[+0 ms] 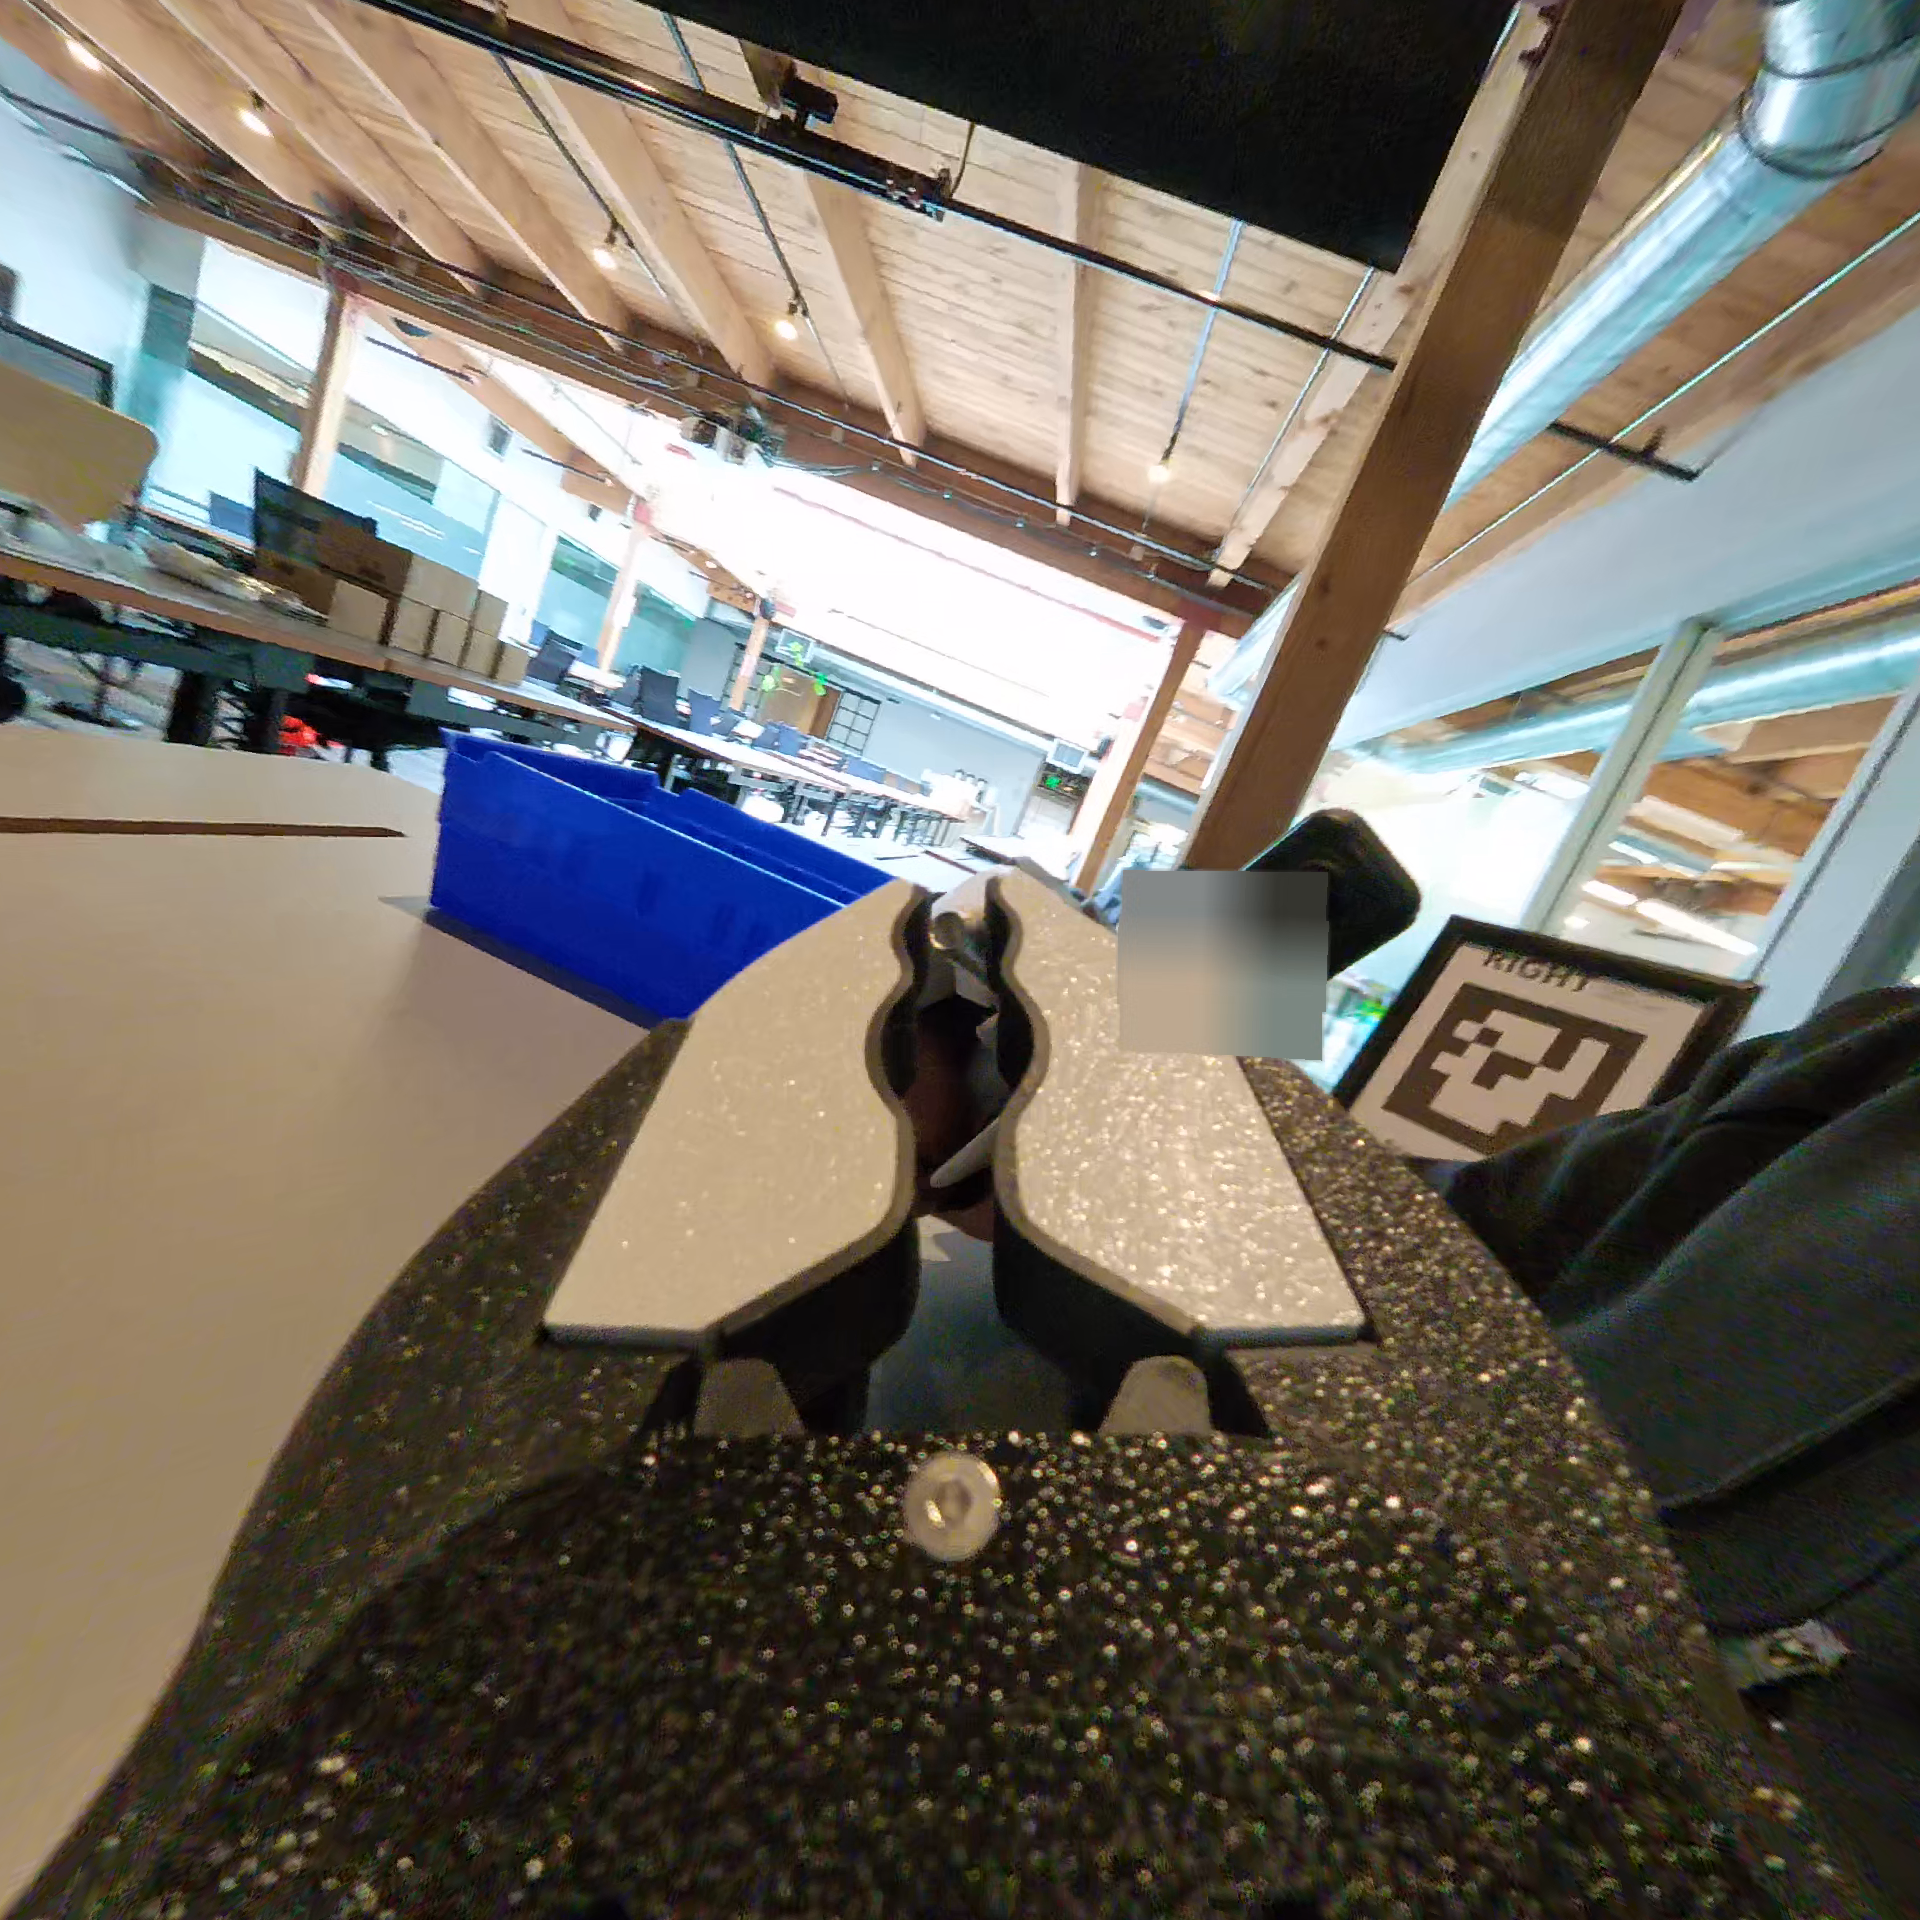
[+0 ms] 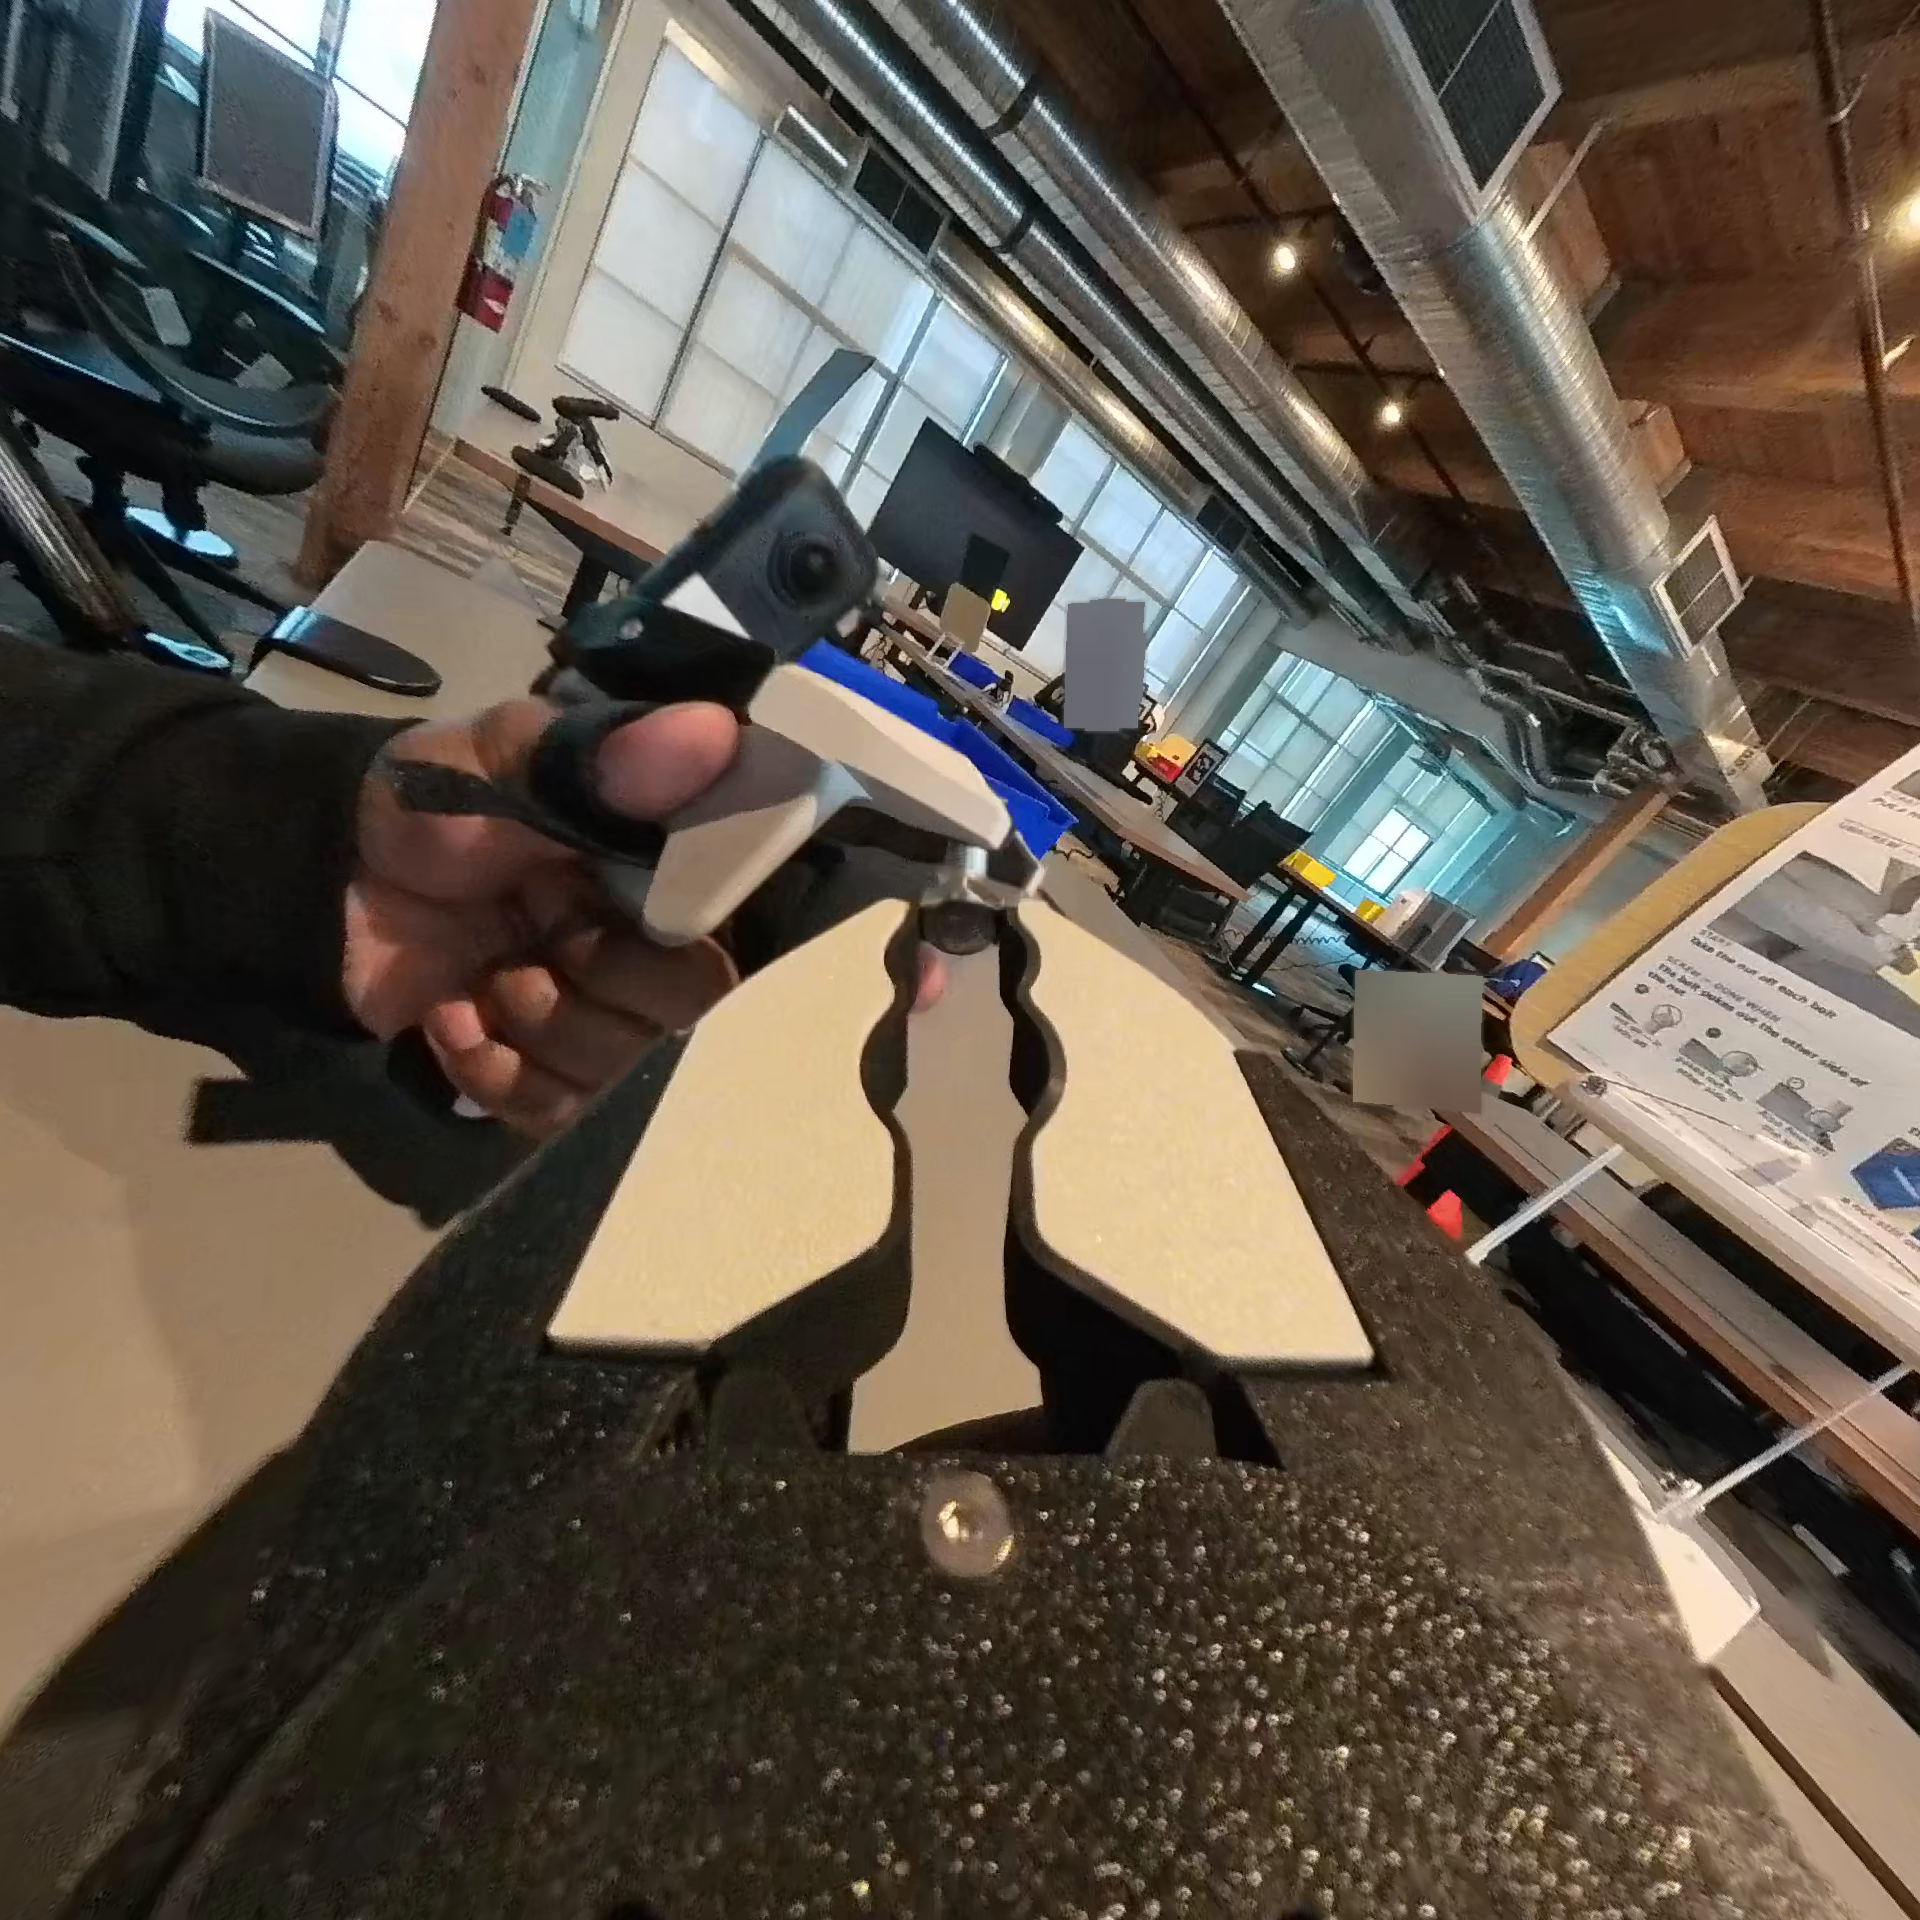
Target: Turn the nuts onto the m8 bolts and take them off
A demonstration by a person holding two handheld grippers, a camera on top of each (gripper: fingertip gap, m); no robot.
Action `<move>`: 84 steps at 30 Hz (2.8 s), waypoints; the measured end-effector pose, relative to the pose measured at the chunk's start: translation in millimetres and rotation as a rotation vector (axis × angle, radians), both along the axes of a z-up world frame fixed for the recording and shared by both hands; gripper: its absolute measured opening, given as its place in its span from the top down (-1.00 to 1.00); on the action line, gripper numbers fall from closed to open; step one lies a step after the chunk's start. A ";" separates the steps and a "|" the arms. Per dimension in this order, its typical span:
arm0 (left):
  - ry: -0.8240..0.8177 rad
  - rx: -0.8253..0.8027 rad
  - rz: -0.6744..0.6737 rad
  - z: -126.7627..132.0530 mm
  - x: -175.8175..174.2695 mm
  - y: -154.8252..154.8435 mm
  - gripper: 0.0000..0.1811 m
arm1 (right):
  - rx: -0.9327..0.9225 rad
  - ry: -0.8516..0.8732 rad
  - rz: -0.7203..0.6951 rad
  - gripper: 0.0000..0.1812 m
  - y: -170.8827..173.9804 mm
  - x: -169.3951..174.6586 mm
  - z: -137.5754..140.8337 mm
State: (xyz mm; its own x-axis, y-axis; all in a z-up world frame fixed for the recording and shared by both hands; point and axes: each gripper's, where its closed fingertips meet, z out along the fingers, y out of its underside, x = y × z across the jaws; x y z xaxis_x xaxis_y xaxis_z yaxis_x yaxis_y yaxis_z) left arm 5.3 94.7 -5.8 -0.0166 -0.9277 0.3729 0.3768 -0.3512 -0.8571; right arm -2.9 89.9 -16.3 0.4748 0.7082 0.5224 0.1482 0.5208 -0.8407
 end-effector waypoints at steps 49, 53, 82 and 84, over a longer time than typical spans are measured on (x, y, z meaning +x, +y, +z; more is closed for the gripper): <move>0.417 0.327 0.323 -34.8 15.5 11.8 0.92 | -0.111 -0.244 -0.140 0.83 27.3 5.1 -45.2; 0.413 0.320 0.323 -35.0 15.8 12.5 0.92 | -0.122 -0.249 -0.140 0.83 27.8 5.7 -45.9; 1.194 0.109 0.105 -155.3 -54.1 46.3 0.67 | -0.108 -0.421 -0.262 0.83 47.3 36.6 -78.2; 1.216 0.140 0.083 -157.2 -52.6 47.9 0.71 | -0.114 -0.419 -0.254 0.83 46.9 35.8 -78.9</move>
State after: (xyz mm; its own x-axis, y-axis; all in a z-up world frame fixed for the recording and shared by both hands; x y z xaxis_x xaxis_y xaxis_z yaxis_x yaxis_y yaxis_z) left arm -47.3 142.6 -162.9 0.3333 -0.9428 0.0015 -0.6779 -0.2407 -0.6946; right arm 32.8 136.7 -95.1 0.4052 0.6616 0.6309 0.5956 0.3326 -0.7312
